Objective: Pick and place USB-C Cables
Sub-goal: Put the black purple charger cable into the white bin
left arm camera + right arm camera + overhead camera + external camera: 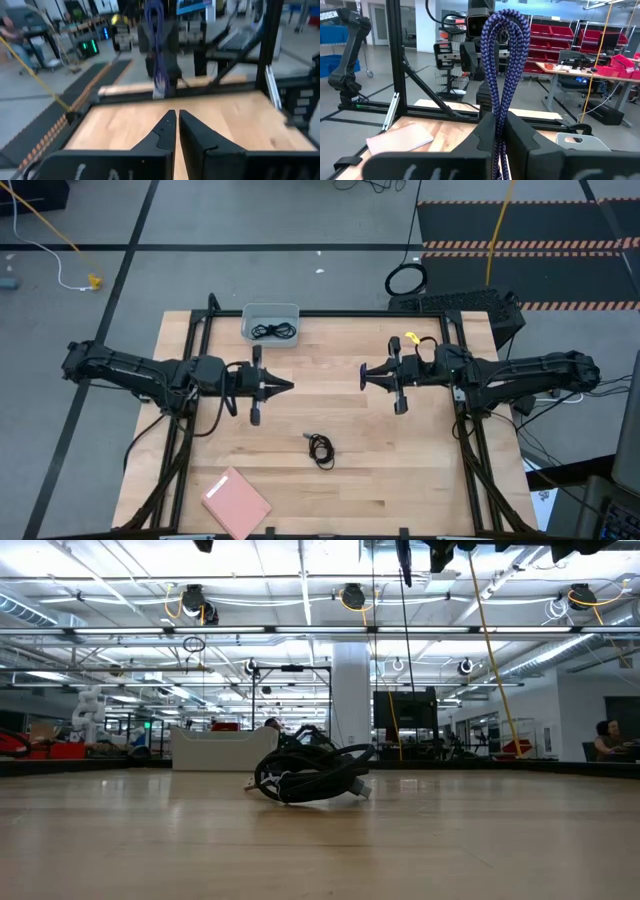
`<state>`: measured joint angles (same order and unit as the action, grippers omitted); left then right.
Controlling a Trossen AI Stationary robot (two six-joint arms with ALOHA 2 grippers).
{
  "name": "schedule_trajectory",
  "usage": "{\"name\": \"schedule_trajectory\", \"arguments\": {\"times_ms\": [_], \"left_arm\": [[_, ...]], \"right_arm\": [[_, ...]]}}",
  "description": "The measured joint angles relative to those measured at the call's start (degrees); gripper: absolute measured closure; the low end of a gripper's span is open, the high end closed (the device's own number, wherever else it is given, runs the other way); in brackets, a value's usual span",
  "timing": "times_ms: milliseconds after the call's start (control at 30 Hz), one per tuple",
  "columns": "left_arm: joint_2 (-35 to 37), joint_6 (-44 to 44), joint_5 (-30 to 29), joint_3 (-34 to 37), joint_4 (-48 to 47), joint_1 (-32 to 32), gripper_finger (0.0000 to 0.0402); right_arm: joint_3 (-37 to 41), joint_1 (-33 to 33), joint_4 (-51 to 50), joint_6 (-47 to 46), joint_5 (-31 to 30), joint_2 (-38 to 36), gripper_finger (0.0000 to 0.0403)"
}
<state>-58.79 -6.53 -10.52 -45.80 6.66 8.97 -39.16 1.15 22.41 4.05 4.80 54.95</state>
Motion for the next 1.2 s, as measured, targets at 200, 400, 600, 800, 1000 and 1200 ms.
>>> {"name": "schedule_trajectory", "arguments": {"times_ms": [200, 400, 600, 800, 1000, 1200], "left_arm": [[-5.0, -0.7, 0.0, 0.0, 8.2, -1.7, 0.0332], [-9.1, -0.5, 0.0, 0.0, 12.5, -3.6, 0.0273], [-13.6, 0.9, 5.0, 0.0, 19.9, -5.5, 0.0234], [-19.6, 2.8, 9.4, -0.7, 28.3, -6.9, 0.0206], [-25.1, 3.7, 9.5, -3.9, 28.4, -7.8, 0.0160], [-30.0, 3.2, 9.6, -7.5, 28.3, -7.8, 0.0113]], "right_arm": [[0.0, 0.0, 0.8, -0.4, 0.0, 1.4, 0.0391], [0.0, -0.1, 3.6, -0.4, 0.1, 3.2, 0.0391], [0.0, -0.1, 6.0, -0.4, 2.1, 4.4, 0.0391], [0.0, -0.1, 7.4, -0.4, 3.3, 5.3, 0.0391], [0.0, -0.1, 7.9, -0.4, 3.6, 5.8, 0.0391], [0.0, -0.1, 9.7, -0.4, 4.5, 5.9, 0.0391]]}}
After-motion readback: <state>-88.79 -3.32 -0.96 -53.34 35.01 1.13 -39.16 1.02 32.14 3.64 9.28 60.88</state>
